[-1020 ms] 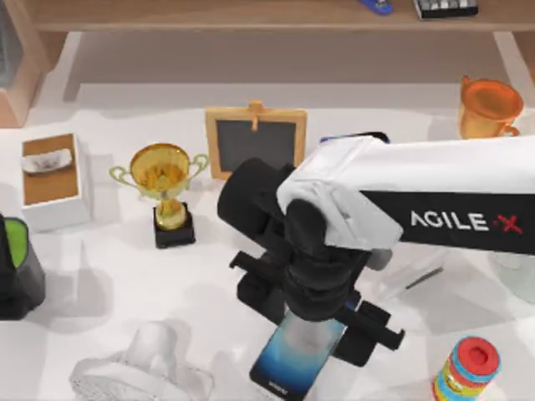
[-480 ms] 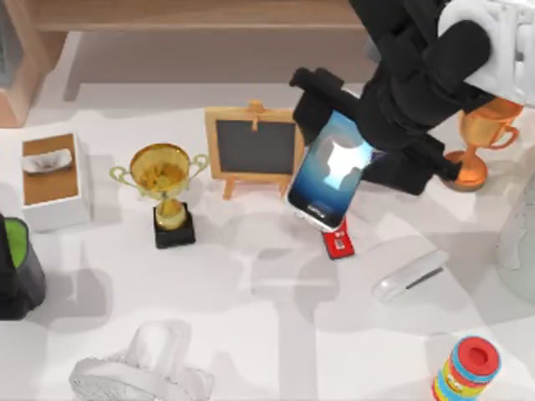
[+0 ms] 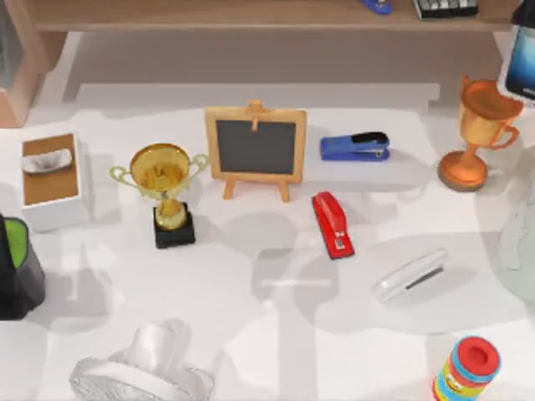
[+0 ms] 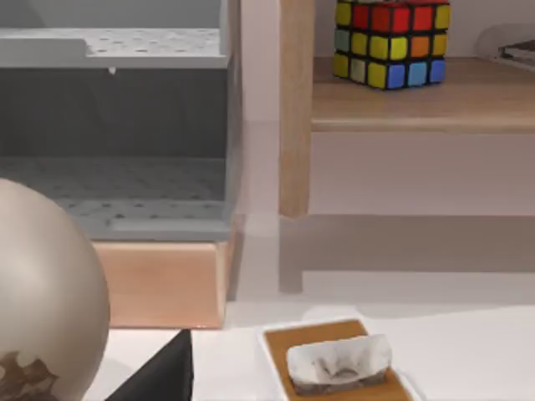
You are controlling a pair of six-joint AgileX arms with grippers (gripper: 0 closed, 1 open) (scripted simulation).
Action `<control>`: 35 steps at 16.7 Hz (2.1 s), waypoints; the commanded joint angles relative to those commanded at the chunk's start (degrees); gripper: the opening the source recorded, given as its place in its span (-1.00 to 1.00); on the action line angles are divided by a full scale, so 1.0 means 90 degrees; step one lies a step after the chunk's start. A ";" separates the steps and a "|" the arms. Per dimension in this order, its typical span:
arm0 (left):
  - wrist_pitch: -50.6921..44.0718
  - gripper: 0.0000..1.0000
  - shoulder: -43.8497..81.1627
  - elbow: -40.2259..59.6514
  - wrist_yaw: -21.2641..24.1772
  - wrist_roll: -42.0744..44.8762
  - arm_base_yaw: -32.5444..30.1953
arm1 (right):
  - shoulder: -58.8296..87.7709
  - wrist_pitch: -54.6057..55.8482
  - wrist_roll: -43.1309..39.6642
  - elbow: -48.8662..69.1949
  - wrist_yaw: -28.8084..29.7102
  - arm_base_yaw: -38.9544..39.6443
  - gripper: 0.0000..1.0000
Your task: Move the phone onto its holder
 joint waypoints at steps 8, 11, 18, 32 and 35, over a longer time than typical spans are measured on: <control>0.0000 1.00 0.0000 0.0000 0.0000 0.0000 0.0000 | -0.0344 0.0561 -0.4306 -0.0796 -0.1745 -0.3615 -1.00; 0.0000 1.00 0.0000 0.0000 0.0000 0.0000 0.0000 | -0.0304 0.0730 -0.5559 -0.1153 -0.2611 -0.4707 -1.00; 0.0000 1.00 0.0000 0.0000 0.0000 0.0000 0.0000 | 0.0072 0.1027 -0.7288 -0.1818 -0.4419 -0.6314 -1.00; 0.0000 1.00 0.0000 0.0000 0.0000 0.0000 0.0000 | -0.0037 0.1039 -0.7023 -0.1826 -0.4529 -0.6689 -1.00; 0.0000 1.00 0.0000 0.0000 0.0000 0.0000 0.0000 | -0.0175 0.1352 -0.6813 -0.1927 -0.4272 -0.6555 -1.00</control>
